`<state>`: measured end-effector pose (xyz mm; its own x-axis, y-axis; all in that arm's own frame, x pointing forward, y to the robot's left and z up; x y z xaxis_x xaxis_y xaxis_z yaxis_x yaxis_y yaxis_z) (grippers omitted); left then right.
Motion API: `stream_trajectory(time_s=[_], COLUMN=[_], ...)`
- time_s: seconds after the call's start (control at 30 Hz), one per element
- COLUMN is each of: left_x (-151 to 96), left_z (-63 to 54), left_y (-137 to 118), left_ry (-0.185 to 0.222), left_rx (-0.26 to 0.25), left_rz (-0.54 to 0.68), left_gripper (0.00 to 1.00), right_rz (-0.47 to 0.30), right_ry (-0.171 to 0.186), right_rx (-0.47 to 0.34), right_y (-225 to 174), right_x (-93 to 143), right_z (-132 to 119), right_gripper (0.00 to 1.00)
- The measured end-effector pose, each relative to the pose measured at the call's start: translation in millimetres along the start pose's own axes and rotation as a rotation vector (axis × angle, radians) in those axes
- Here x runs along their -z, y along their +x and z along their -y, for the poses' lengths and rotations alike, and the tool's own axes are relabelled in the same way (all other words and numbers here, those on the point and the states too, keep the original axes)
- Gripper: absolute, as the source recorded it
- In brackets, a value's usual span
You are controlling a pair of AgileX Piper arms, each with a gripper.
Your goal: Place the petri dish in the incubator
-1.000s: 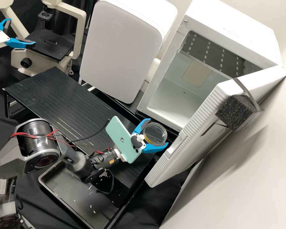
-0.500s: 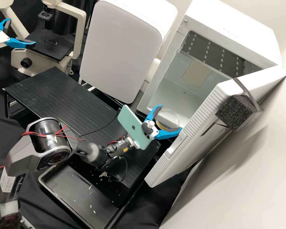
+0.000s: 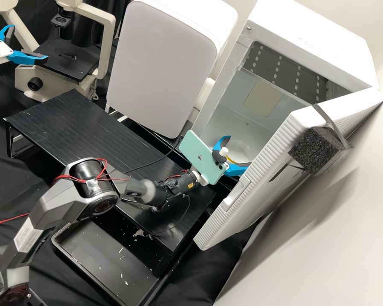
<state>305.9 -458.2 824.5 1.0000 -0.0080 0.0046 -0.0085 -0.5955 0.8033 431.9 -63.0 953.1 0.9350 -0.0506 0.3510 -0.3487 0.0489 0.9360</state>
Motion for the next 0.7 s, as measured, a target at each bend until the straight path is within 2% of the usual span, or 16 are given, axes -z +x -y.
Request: stream_trajectory(time_s=[0.13,0.3,0.67,0.7], left_x=[0,0,0,0], left_z=[0.0,0.0,0.0,0.0], left_y=[0,0,0,0], left_ry=[0.0,0.0,0.0,0.0], left_rx=[0.0,0.0,0.0,0.0], left_rz=[0.0,0.0,0.0,0.0], left_gripper=[1.0,1.0,1.0,1.0], right_rz=[0.002,0.009,0.0,-0.002], right_ry=[0.001,0.022,0.026,0.026], right_rx=[0.0,0.013,0.042,0.041], right_y=[10,19,28,28], right_x=[-3,-2,5,5], right_z=[1,5,17,17], right_gripper=[0.0,0.0,0.0,1.0])
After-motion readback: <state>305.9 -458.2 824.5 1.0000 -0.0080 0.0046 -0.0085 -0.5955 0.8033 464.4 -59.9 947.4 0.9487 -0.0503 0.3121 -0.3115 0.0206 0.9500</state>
